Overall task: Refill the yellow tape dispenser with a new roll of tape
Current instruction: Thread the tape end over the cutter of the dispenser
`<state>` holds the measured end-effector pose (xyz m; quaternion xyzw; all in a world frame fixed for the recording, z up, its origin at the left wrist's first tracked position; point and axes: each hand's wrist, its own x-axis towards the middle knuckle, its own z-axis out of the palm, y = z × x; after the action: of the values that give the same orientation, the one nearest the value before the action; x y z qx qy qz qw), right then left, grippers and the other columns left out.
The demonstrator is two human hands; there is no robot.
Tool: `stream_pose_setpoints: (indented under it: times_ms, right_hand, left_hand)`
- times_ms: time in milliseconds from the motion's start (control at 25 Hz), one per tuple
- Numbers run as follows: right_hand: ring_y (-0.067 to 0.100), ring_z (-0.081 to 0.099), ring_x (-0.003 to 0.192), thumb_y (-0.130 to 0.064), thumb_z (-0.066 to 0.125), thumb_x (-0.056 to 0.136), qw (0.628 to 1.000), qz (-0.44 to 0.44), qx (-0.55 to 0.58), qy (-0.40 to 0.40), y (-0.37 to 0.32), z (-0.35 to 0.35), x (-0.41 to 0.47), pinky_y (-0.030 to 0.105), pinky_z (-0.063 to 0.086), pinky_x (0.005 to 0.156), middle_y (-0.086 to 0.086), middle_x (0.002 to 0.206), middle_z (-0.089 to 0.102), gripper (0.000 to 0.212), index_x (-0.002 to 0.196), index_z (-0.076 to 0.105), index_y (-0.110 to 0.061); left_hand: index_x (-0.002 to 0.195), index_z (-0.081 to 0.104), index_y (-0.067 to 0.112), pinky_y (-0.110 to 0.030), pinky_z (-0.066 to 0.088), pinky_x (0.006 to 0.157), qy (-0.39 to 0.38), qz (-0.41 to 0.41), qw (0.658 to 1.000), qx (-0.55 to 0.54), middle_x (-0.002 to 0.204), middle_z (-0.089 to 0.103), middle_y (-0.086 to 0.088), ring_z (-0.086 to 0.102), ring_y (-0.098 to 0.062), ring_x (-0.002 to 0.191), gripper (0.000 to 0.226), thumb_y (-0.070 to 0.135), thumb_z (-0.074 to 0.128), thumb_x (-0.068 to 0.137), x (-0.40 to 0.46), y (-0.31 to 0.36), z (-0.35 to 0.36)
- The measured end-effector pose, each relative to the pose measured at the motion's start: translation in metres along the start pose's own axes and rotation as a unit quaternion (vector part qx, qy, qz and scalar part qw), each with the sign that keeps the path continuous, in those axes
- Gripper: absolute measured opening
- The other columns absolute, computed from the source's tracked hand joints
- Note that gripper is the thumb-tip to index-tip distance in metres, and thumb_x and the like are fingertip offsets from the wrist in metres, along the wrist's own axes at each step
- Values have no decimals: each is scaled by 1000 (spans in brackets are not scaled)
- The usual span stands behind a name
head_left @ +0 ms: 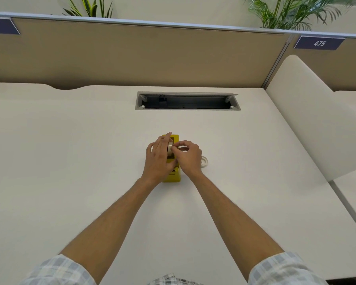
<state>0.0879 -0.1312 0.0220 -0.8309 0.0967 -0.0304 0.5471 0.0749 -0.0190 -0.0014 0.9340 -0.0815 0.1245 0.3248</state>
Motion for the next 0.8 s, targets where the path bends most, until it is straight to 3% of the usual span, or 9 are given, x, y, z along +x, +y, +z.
stream_pose_setpoints:
  times_ms: [320, 560, 800]
  right_hand:
    - [9, 67, 86, -34, 72, 75, 1000, -2, -5, 0, 1, 0, 0, 38, 58, 79, -7, 91, 73, 15, 87, 74, -25]
    - [10, 67, 88, -34, 72, 75, 1000, 0, -13, -1, 0, 0, 0, 38, 58, 80, -7, 93, 73, 17, 89, 74, -24]
    - [10, 67, 87, -35, 73, 76, 1000, -2, -11, 2, 0, 0, -1, 38, 58, 79, -7, 92, 73, 15, 87, 73, -25]
  left_hand:
    - [149, 27, 19, -49, 17, 119, -34, -25, 999, 23, 154, 33, -6, 29, -24, 143, 78, 39, 66, 84, 4, -3, -1]
    - [146, 32, 14, -46, 24, 115, 21, 8, 1000, 16, 148, 44, -8, 32, -25, 143, 79, 32, 72, 81, -1, 0, -2]
    - [149, 28, 16, -49, 21, 117, -9, -22, 999, 30, 152, 38, -8, 30, -25, 143, 81, 39, 68, 82, 1, 0, -3]
